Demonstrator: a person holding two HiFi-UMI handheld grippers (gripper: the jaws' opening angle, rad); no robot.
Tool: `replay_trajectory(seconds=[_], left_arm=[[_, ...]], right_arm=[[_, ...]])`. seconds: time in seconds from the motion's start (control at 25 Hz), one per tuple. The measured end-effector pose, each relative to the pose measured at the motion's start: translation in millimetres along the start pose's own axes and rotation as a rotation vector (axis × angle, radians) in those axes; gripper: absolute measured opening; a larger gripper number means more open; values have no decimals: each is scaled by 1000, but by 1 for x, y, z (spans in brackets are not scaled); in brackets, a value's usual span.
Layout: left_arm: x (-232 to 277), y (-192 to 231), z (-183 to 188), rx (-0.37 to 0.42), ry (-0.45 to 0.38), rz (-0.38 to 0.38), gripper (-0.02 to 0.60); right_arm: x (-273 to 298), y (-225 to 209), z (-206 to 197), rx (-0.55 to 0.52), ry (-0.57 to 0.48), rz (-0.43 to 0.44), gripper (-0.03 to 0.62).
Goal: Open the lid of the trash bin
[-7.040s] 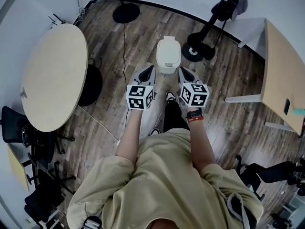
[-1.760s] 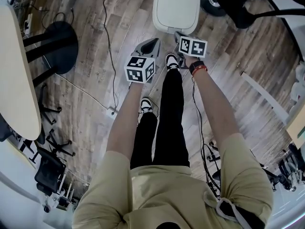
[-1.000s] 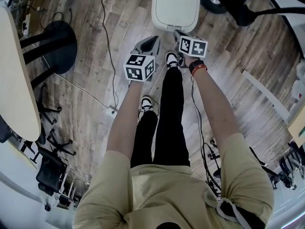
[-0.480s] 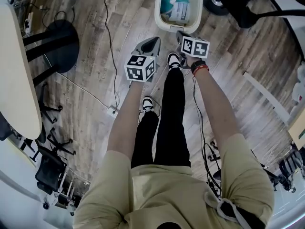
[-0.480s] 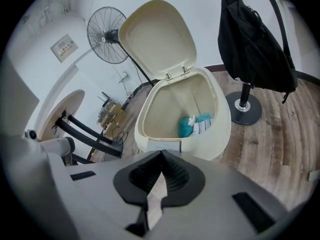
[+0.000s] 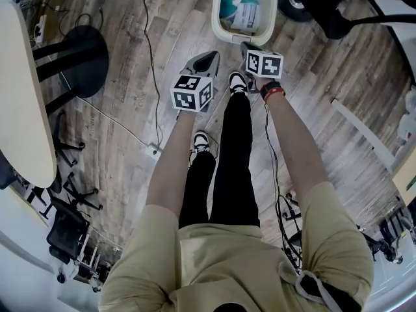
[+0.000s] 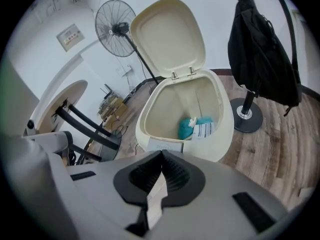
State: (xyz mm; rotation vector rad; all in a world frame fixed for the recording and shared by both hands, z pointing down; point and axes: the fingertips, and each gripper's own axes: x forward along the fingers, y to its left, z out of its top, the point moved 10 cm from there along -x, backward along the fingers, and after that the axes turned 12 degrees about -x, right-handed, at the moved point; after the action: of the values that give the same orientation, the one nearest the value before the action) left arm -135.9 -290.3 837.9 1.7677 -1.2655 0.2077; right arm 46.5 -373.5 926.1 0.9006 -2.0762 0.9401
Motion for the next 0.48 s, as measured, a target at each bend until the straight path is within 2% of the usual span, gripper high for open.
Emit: replay_trajectory(seconds=[0.12,0.48], left_arm=[[-4,-5,3,5,-1,1,25],[-44,-24,16,-10,-9,3,25]], right_arm=[[-4,2,4,-57,18,2,14],[-52,17,12,-3,-5,-22,15]])
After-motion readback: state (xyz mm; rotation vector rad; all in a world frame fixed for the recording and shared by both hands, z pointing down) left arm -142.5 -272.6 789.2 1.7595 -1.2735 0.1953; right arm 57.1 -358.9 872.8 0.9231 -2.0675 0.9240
